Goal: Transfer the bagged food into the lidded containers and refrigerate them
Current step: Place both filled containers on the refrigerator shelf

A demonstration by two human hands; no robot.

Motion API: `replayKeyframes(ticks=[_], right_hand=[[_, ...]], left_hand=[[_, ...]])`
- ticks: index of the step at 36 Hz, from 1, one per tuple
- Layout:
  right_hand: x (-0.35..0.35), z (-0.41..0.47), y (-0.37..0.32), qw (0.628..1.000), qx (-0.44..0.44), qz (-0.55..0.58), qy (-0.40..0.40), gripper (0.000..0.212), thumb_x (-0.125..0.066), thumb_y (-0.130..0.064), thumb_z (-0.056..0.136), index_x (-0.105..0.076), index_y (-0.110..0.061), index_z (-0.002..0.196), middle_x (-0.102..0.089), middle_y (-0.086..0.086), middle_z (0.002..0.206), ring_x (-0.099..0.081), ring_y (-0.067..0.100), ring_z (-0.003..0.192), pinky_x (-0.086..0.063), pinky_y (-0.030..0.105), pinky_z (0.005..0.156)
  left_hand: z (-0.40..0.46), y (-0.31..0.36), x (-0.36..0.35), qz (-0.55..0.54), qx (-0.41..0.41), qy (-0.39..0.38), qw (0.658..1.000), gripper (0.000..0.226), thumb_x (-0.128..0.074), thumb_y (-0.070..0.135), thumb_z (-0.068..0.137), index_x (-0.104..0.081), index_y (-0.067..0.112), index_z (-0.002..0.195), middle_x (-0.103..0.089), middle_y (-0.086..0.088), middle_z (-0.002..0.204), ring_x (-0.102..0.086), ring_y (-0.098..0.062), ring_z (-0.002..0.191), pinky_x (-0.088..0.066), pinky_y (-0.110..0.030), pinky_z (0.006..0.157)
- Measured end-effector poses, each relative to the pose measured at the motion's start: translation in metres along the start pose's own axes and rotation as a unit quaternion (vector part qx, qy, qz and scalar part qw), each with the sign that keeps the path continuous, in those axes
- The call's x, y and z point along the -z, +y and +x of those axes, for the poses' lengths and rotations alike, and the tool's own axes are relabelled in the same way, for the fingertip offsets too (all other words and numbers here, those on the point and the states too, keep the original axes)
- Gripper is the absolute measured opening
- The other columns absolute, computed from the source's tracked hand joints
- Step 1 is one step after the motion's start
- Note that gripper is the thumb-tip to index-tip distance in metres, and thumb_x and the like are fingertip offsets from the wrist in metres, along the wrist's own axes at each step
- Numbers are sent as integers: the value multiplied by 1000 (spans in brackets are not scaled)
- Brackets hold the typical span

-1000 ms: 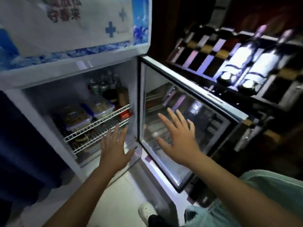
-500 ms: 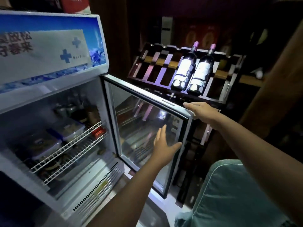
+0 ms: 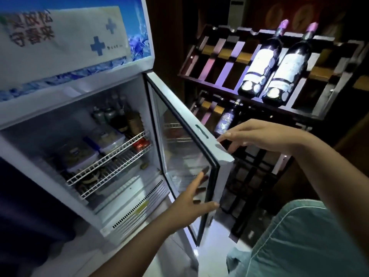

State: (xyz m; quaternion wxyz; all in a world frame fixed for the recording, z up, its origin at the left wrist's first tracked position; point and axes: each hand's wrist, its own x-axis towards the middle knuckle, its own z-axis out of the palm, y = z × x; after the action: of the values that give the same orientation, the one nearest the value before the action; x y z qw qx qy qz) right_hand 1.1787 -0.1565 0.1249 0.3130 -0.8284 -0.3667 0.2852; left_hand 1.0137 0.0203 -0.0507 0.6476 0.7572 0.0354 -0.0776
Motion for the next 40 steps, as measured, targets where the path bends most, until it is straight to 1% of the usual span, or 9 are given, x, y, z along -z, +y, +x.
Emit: replayKeyframes(ticks=[5,11,14,20,26,33,35,38,40], right_hand=[[-42,28,-13,993,94,28,-59,39,-59,-48,93,-64,-38,130,-72,-9,117,-66,8,112,-49,37,102],[-122,73,-19,961,274,-23,4,43,-56,-42,99,-55,-33,141,-60,-9,125,-60,15,113,-54,36,89],[-154,89,-22,948,316,-36,32,51,-55,-43,99,-45,-34,148,-52,-9,132,-51,14,123,-50,40,98],[-208,139,-47,921,385,-59,23,67,-50,-54,96,-20,-46,155,-30,-8,147,-35,11,136,-43,42,110],[-250,191,-62,889,437,-128,45,68,-44,-57,97,-22,-34,158,-19,3,165,-18,29,152,-28,60,115],[-298,264,-76,864,415,-270,94,77,-34,-68,96,-5,-36,160,5,-1,169,5,32,155,-13,67,117],[-307,284,-81,861,399,-295,107,77,-35,-67,95,-4,-37,159,5,-1,169,4,34,154,-14,70,115],[-319,309,-91,860,374,-324,124,77,-36,-67,95,-3,-39,159,5,0,169,4,35,154,-14,71,115],[-324,324,-97,860,360,-337,131,77,-38,-66,94,-4,-40,159,7,-1,169,5,35,154,-13,72,115]], left_hand=[[-51,-19,33,-13,-15,44,999,77,-78,46,85,-31,64,144,-43,34,148,-44,8,135,-51,-39,103],[-105,-44,71,-37,27,203,978,78,-84,55,75,-42,62,140,-50,29,145,-47,5,134,-43,-43,106],[-120,-48,83,-35,24,267,963,75,-85,49,76,-48,51,142,-54,22,145,-50,-2,135,-46,-43,104],[-139,-69,115,27,19,480,877,58,-84,24,79,-60,40,130,-67,25,125,-63,-1,116,-56,-16,80],[-146,-80,150,25,9,615,788,60,-81,26,81,-60,29,137,-69,20,124,-64,1,112,-51,-9,82],[-132,-88,192,29,-33,685,727,56,-59,29,101,-38,34,153,-52,25,146,-52,4,130,-45,-11,99],[-123,-96,205,54,-30,691,720,65,-56,27,103,-22,35,158,-34,17,160,-37,-3,144,-40,-28,113],[-115,-111,222,206,25,677,706,86,-59,24,98,0,26,161,5,5,170,-2,-16,156,-15,-42,124],[-114,-118,234,321,51,652,685,100,-65,21,89,4,18,161,11,-3,169,4,-24,157,-11,-46,125]])
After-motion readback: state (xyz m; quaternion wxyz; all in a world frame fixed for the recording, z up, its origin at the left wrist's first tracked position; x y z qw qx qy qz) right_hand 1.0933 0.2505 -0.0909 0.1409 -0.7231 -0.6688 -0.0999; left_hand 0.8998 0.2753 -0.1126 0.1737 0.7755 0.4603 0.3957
